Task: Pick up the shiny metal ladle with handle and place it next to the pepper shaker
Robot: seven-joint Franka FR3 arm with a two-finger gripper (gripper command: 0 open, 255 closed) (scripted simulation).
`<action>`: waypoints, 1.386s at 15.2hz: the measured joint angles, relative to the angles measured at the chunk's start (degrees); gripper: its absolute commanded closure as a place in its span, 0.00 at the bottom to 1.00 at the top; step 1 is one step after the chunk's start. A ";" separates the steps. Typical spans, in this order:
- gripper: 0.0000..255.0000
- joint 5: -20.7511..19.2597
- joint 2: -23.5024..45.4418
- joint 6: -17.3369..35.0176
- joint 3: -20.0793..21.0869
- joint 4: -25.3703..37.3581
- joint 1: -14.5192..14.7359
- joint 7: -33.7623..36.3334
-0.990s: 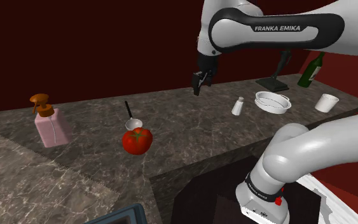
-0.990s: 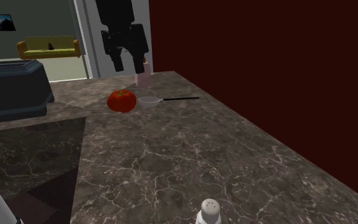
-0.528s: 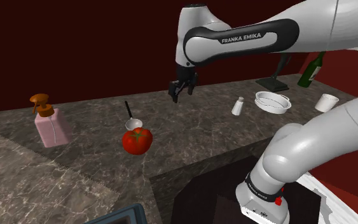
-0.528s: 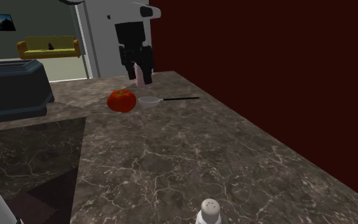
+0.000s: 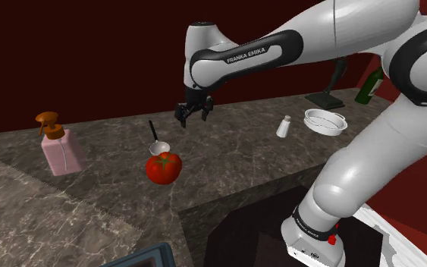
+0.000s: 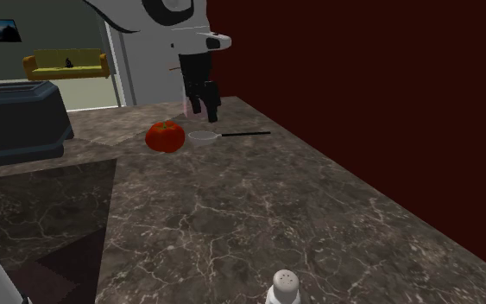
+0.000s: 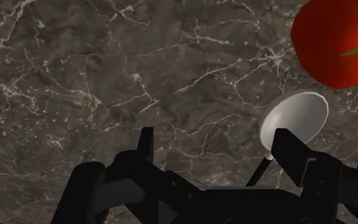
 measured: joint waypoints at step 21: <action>0.00 -7.02 35.69 12.12 0.22 26.53 3.75 20.78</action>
